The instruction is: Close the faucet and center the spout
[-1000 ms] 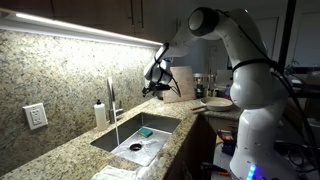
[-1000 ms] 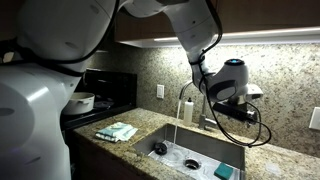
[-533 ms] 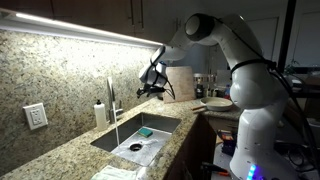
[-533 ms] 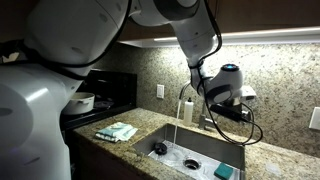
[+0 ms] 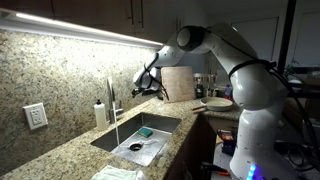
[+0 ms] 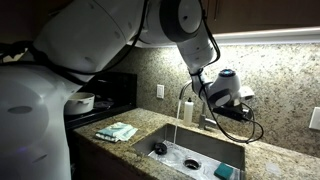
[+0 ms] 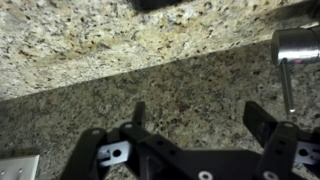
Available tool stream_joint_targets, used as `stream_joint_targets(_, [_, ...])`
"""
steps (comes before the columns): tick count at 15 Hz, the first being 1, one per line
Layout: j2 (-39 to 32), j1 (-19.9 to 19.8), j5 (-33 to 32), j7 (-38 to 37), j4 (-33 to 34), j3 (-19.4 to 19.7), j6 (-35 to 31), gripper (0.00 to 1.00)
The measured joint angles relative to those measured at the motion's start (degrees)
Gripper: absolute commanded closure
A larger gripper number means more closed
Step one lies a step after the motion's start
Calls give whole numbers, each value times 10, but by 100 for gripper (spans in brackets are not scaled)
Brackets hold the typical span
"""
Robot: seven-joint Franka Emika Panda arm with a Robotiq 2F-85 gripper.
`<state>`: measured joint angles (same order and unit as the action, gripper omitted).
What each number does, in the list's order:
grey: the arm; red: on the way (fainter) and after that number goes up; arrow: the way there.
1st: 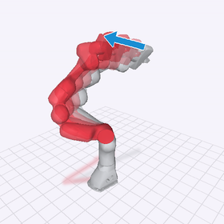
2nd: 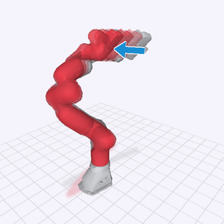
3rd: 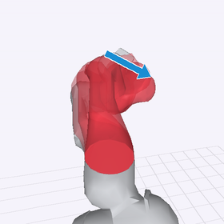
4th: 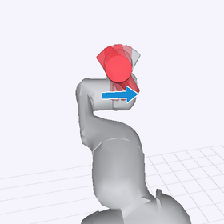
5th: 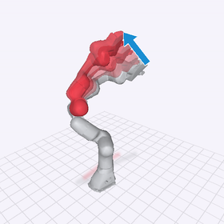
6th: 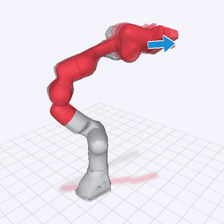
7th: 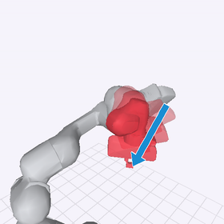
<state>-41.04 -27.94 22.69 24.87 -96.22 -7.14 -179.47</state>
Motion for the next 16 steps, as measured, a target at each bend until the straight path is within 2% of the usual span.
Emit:
stream_joint_targets(3, [-21, 1, 0, 0, 42, 0, 6, 0])
stream_joint_targets(7, [-48, 2, 0, 0, 98, -4, 51, 0])
stream_joint_targets(11, [-76, -1, -41, -39, 148, -17, 100, 0])
stream_joint_targets(16, [-109, 1, -55, -52, 211, -18, 152, 0])
